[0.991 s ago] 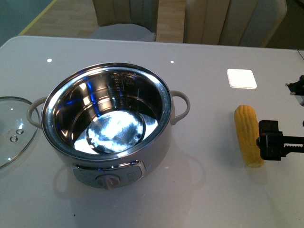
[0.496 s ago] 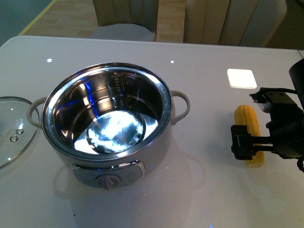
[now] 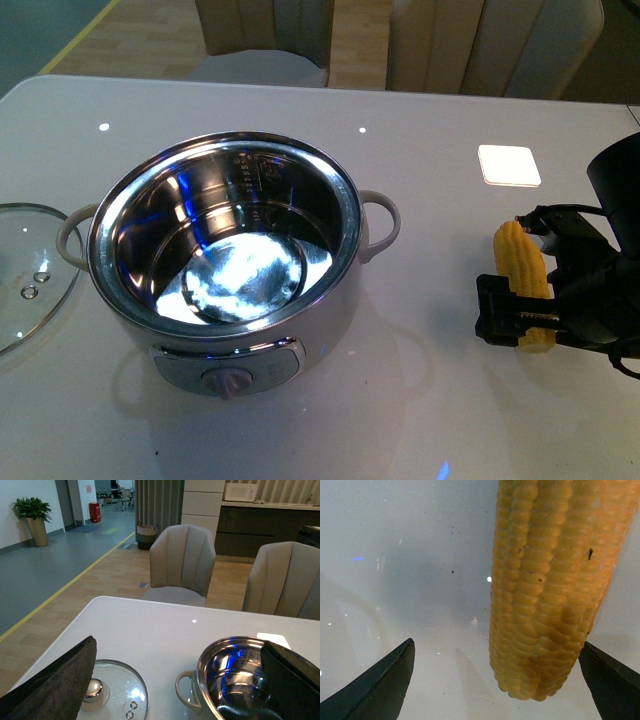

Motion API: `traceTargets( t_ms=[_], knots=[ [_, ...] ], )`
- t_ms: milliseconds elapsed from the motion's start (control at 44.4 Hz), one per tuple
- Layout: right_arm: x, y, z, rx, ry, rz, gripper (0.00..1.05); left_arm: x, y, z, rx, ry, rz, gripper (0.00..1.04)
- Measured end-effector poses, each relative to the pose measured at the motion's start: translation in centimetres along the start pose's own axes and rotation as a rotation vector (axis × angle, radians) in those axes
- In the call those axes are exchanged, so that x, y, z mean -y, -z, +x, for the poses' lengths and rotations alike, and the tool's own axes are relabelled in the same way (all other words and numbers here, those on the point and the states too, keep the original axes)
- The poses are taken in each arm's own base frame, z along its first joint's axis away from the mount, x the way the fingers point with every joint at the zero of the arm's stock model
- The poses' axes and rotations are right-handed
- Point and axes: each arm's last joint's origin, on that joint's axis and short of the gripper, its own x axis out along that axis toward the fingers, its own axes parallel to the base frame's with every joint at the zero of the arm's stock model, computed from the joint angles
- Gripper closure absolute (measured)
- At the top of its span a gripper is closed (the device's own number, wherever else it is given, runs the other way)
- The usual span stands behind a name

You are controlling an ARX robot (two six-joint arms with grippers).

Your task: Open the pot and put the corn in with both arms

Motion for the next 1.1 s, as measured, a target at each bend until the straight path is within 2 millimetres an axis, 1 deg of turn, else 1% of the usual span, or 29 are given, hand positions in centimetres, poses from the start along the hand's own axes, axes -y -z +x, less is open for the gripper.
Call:
traceTargets(
  t_ms=[203,293,496,924,1104],
  knots=[
    [0.1,-0.6,0.1,0.090,0.036,0.015,0.09,0.0,0.0,0.0,0.000,0.000,0.000,0.07],
    [0.1,-0.4,0.2,0.111,0.058,0.016,0.09,0.0,0.0,0.0,0.000,0.000,0.000,0.07],
    [0.2,0.3,1.5,0.135,0.096,0.010,0.09,0.0,0.0,0.0,0.000,0.000,0.000,0.07],
    [0.1,-0.4,2.7,0.187,0.137,0.008,0.09,0.0,0.0,0.0,0.000,0.000,0.000,0.07],
    [0.1,-0.4,2.8,0.189,0.148,0.007,0.37,0.0,0.0,0.0,0.000,0.000,0.000,0.07]
  ],
)
